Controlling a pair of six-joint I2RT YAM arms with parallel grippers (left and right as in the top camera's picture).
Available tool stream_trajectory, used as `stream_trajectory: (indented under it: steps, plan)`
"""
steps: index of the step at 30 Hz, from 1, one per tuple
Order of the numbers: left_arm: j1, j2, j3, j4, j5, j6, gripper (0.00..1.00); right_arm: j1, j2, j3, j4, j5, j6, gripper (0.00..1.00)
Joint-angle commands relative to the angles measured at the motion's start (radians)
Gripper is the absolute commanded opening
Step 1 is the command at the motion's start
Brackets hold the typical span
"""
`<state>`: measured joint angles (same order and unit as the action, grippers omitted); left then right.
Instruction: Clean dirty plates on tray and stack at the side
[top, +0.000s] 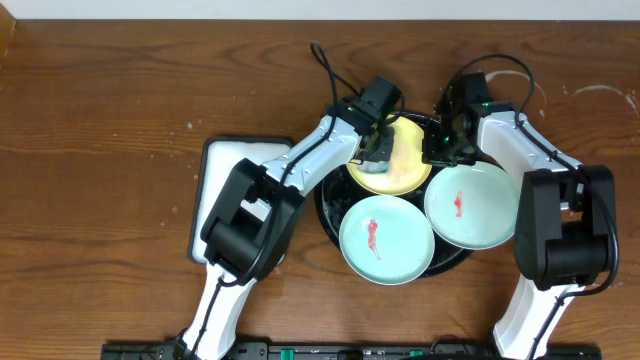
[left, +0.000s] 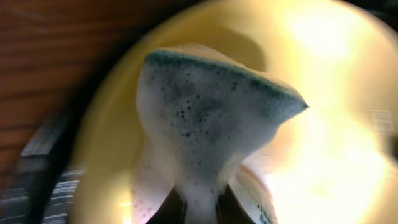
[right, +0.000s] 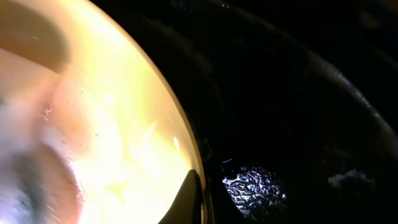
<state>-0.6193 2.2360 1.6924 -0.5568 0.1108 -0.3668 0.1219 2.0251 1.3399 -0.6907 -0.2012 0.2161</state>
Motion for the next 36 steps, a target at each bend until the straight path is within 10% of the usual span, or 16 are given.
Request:
stream_trajectory:
  steps: [1, 20, 36]
  plan:
    - [0.022, 0.069, -0.009, -0.093, -0.447, 0.149, 0.07, 0.005, 0.023, -0.021, -0.032, 0.010, -0.008, 0.01]
    - [0.063, -0.085, 0.222, -0.389, -0.272, 0.047, 0.07, 0.004, 0.023, -0.021, -0.040, 0.010, -0.008, 0.01]
    - [0.379, -0.320, 0.221, -0.846, -0.167, 0.059, 0.07, 0.024, -0.094, -0.006, -0.013, 0.048, -0.058, 0.01]
